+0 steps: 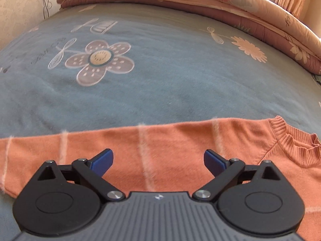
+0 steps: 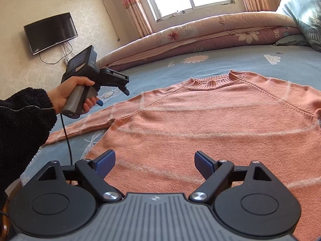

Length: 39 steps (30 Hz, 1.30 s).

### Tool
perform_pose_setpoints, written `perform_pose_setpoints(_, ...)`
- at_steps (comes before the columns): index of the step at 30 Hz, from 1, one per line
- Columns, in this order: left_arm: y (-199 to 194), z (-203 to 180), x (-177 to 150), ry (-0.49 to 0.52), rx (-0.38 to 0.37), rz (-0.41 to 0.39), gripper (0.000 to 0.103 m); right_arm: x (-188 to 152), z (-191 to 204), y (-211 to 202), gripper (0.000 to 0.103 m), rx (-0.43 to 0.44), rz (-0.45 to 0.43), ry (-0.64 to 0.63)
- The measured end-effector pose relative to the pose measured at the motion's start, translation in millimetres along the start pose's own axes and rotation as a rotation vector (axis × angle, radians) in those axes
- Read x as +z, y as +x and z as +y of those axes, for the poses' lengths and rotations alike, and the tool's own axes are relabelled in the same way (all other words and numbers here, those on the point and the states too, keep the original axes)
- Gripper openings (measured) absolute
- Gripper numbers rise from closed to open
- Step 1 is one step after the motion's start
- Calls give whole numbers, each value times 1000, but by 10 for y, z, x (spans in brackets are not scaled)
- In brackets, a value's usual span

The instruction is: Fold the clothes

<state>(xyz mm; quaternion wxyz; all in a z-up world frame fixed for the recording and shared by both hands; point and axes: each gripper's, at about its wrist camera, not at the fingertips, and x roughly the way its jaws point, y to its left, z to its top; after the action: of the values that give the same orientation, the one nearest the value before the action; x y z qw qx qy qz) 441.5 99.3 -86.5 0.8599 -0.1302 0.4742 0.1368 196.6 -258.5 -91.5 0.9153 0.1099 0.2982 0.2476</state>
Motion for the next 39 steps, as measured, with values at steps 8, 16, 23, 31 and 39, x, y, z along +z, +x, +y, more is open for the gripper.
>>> perform_pose_setpoints(8,272,327,-75,62,66,-80,102,-58,18,144,89,-16,39,-11)
perform_pose_setpoints(16,89,461,-31,-24,39,-88,98,-78,-7,184,89,-30,52,-5)
perform_pose_setpoints(23,-155,194,-388,120,-67,-26,99,-55,36,108,90,-18,34,-12)
perform_pose_setpoints(31,-148,472,-537,129,10,-12,101,-35,83,62,90,-16,19,-33)
perform_pose_setpoints(39,-290,1133,-518,16,101,12,101,-32,73,69,90,-26,17,-25)
